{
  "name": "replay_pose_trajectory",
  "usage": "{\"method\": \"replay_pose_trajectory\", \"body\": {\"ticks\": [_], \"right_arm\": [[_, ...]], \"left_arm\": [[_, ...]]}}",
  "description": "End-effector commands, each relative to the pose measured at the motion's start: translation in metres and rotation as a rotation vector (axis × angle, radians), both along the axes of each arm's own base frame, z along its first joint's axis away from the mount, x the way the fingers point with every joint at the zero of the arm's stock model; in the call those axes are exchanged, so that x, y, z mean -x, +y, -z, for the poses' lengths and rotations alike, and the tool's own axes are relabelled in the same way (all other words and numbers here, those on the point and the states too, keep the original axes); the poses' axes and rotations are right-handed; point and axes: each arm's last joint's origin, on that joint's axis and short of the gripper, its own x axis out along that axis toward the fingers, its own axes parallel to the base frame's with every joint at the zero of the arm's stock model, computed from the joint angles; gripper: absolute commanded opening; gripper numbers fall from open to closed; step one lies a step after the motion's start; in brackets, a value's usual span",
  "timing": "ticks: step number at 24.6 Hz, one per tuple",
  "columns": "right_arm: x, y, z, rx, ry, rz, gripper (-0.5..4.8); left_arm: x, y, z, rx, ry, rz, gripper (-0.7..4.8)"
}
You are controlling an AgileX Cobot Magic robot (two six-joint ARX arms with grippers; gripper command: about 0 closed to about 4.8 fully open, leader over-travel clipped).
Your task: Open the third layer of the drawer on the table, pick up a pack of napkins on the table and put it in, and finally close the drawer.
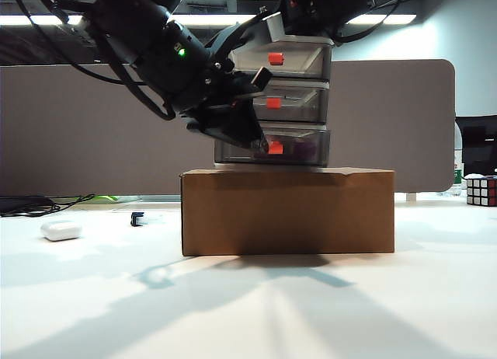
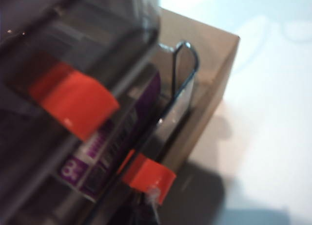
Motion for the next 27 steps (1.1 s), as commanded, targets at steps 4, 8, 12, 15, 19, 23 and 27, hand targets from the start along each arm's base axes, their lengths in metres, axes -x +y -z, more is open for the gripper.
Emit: {"method": "replay_pose_trajectory", "body": {"ticks": [4, 8, 12, 15, 19, 23, 27], "right_arm": [[0.000, -0.002, 0.015, 0.044, 0.102, 0.029, -0.06], [0.000, -0.002, 0.015, 0.044, 0.102, 0.029, -0.06], [0.000, -0.002, 0.015, 0.044, 0.101, 0.029, -0.06], [0.000, -0.002, 0.013, 0.042, 0.085, 0.023, -0.06], [0.006, -0.005, -0.004, 0.040, -0.014, 0.014, -0.06], [0.016, -0.009, -0.025, 0.011, -0.091, 0.020, -0.06], [0.031, -0.015, -0.045, -0.009, -0.139, 0.020, -0.06]], "left_arm": [[-0.006, 0.000, -0.009, 0.021, -0.107, -0.093, -0.06], [-0.009, -0.001, -0.008, 0.012, -0.133, -0.137, -0.06], [-0.010, -0.003, -0.003, 0.017, -0.122, -0.125, -0.06], [-0.004, -0.002, -0.004, -0.008, -0.082, -0.091, -0.06], [0.015, 0.013, -0.021, 0.014, -0.103, -0.082, -0.06], [0.038, 0.032, -0.037, 0.065, -0.150, -0.074, -0.06], [0.063, 0.051, -0.040, 0.087, -0.138, -0.057, -0.06]]}}
